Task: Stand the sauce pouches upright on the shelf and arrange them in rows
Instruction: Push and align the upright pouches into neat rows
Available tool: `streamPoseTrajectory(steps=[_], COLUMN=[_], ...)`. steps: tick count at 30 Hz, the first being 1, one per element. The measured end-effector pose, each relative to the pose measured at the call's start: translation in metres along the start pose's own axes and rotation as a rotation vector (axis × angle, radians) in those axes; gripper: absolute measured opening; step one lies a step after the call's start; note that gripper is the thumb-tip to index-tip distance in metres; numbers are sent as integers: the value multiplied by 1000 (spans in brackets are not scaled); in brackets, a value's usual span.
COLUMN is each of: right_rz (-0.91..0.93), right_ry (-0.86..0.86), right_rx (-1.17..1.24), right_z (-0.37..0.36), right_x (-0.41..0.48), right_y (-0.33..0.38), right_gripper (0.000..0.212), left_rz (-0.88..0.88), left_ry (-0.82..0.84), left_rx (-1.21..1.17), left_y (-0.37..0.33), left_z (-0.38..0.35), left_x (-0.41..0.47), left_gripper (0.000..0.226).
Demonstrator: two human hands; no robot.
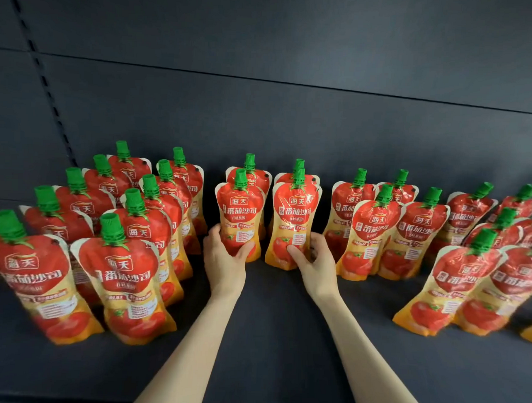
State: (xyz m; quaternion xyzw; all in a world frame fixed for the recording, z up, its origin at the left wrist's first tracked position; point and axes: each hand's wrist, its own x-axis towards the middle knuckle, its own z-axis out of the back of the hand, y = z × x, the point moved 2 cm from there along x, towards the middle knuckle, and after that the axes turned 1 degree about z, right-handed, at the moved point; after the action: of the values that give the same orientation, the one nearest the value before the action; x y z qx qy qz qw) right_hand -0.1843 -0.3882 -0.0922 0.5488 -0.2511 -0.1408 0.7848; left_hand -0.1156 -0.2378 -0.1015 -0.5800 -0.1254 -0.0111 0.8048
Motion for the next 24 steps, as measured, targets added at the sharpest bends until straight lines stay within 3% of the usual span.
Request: streamPoseTrajectory(steps=[17,24], right_rz=[7,4], right_ry=[-11,-27], right_rx=[-123,-161], right_z=[-6,-7], right_x=[5,7], right_y=[-4,-6], right_gripper=[55,53], left_rz=[-19,-14], left_ry=[-13,-1], left_rx=[57,73], left_y=[5,5], left_z=[-2,-3], left_x=[-3,-2], left_gripper=[68,68])
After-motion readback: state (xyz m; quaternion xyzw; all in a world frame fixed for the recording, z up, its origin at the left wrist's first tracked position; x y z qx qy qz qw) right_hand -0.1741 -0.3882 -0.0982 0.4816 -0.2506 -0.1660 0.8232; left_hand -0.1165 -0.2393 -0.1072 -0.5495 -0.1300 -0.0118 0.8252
